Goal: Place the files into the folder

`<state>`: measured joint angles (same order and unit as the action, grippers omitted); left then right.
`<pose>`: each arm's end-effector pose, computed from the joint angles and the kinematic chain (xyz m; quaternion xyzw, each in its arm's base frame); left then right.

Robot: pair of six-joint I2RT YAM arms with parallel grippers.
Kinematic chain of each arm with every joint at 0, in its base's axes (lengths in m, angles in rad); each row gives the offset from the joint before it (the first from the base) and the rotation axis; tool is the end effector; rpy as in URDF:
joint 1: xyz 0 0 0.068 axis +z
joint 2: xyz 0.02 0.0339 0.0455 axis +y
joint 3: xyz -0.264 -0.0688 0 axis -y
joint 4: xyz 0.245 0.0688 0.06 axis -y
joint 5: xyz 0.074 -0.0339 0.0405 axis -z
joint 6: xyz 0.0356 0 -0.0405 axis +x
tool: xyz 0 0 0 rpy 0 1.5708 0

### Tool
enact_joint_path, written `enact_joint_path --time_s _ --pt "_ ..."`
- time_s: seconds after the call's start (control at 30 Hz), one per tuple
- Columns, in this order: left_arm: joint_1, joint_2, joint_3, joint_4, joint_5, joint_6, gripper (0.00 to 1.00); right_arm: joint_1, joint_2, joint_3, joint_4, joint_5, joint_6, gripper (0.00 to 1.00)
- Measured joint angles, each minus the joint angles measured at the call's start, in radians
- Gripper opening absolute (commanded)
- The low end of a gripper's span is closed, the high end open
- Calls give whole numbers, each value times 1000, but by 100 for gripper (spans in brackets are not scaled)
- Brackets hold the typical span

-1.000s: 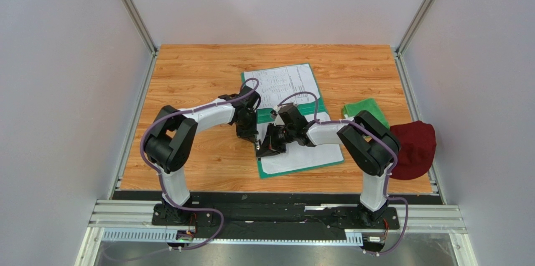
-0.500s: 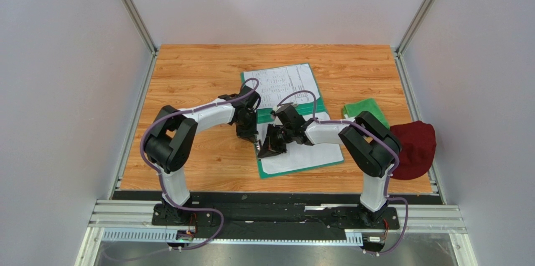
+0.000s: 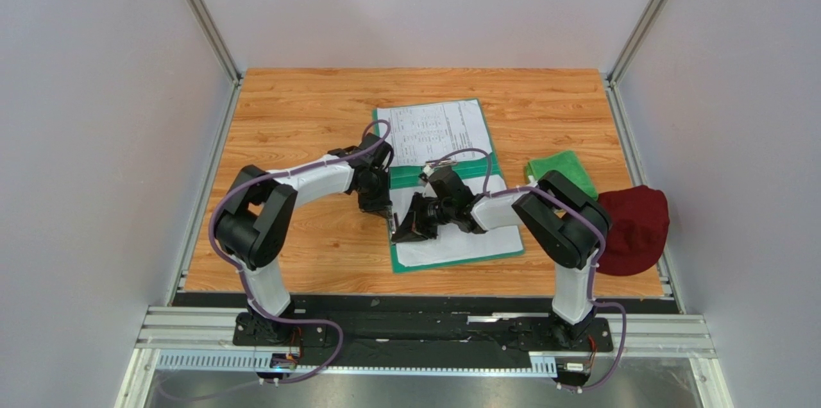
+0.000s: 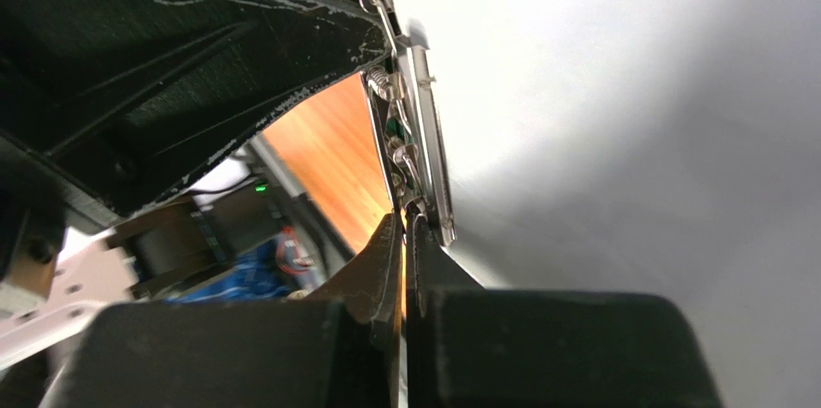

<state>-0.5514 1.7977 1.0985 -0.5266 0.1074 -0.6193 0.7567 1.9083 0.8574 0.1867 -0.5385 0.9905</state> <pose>0.2898 -0.1827 0.1560 -0.0242 0.9835 -0.1388 0.1136 0.2413 0.2529 0.1003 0.0141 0.9090 0.4159 0.0228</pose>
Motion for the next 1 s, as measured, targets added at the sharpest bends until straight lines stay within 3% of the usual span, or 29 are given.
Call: enact_joint_path --time_s 0.2,0.4,0.5,0.53,0.57,0.73,1.0 --pt "5 -32 -43 35 3 -3 0 -18 56 -77 282 -97 163 6" --pt "6 -40 -51 39 3 -3 0 -17 65 -79 318 -110 192 9" --pt "6 -40 -51 38 2 -3 0 -14 61 -58 270 -109 174 9" --pt "6 -41 -51 37 2 -3 0 -13 57 -51 252 -107 164 1" --pt "6 -41 -51 37 1 -3 0 -13 50 -44 223 -99 151 0" --pt "6 -40 -51 37 -1 -2 0 2 9 26 28 -34 53 0" --pt "10 -30 -47 44 20 -4 0 7 -38 50 -127 51 -46 0"
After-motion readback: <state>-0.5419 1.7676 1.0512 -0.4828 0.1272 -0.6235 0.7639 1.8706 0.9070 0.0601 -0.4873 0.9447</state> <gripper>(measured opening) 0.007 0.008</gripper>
